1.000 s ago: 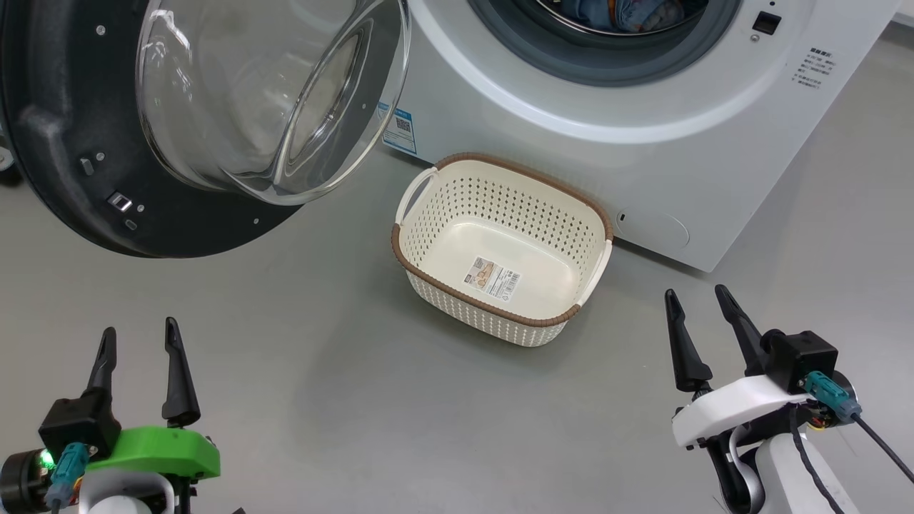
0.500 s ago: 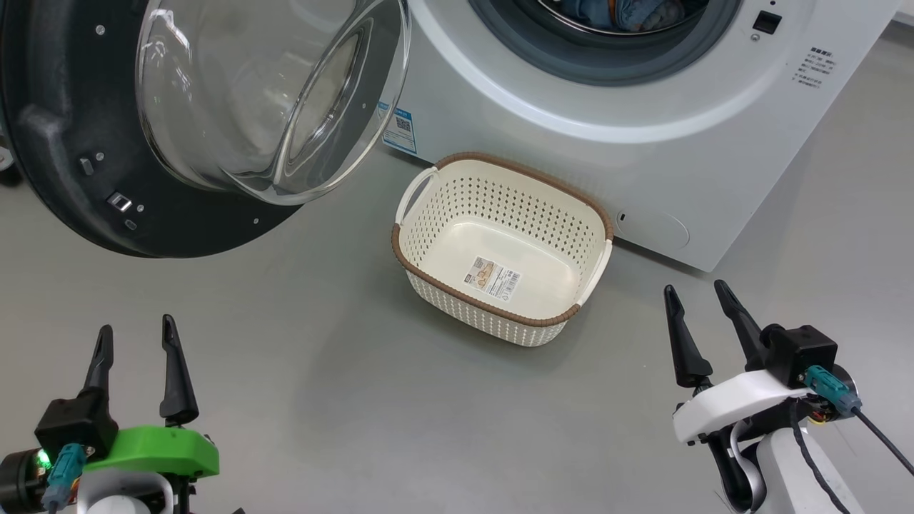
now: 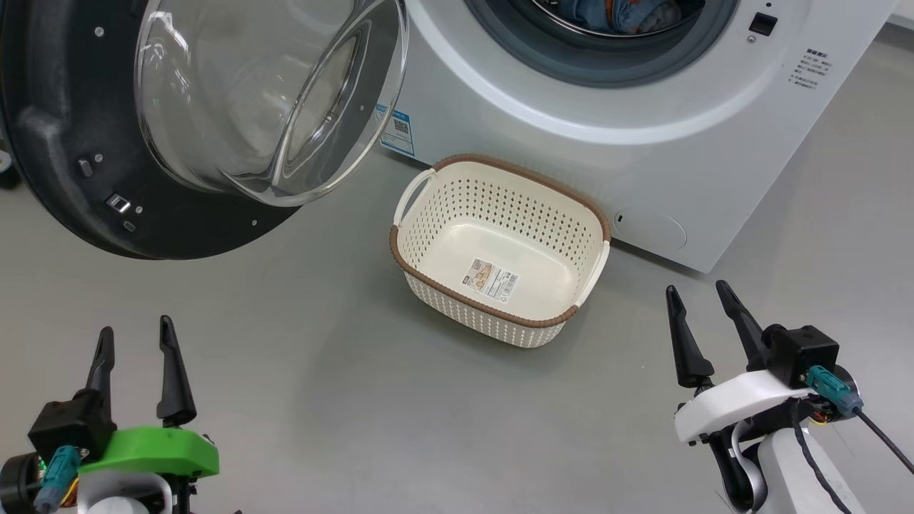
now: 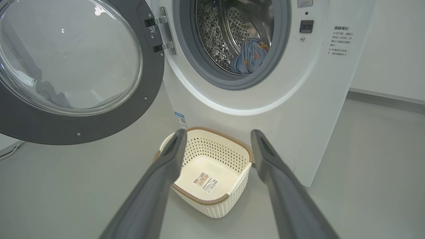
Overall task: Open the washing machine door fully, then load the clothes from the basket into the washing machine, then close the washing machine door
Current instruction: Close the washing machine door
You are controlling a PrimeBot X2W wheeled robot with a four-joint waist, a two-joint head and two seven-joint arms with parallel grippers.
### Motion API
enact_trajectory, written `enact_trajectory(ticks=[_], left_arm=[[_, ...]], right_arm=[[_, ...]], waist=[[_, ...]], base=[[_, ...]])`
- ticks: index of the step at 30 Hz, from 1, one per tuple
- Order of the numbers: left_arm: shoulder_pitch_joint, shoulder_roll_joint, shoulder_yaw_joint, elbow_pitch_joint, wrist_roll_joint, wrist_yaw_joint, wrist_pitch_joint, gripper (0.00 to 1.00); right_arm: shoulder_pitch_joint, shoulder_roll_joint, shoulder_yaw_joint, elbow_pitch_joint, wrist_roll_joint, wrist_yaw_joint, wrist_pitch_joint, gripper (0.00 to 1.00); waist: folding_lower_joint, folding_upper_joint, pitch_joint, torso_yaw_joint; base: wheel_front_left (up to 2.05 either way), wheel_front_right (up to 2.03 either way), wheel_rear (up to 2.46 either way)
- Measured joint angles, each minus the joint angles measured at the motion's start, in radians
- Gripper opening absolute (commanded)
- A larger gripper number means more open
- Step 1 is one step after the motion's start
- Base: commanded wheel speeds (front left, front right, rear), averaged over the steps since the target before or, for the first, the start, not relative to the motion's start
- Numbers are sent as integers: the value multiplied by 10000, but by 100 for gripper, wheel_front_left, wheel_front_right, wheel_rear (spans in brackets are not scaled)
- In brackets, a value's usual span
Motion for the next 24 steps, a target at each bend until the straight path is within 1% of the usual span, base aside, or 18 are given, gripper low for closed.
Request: enact_trajectory(ticks=[3,14,18,19,21,24], left_arm=[[5,0,-21,27,-387,0,0,0],[15,0,-21,38,-439,0,0,0],[15,0,6,40,-642,0,0,0],[8,-4,148,-2,-1296,2,0,0],[7,-4,215,-40,-1496,2,0,0],[-26,-4,422,-163,-2673,23,0,0]], right_arm=[[0,-2,2,2,0,0,0,100],[0,-56,-25,4,0,0,0,100],[0,-58,-33,2,0,0,0,100],[1,-58,-52,0,0,0,0,100],[1,-58,-65,0,2,0,0,100],[2,-61,-86,0,2,0,0,100]], waist=[[0,0,4,-2],[0,0,38,-13],[0,0,46,-16],[0,0,54,-15],[0,0,59,-14],[0,0,82,-7]], base=[[0,0,0],[0,0,0],[0,0,0],[0,0,0],[0,0,0],[0,0,0]])
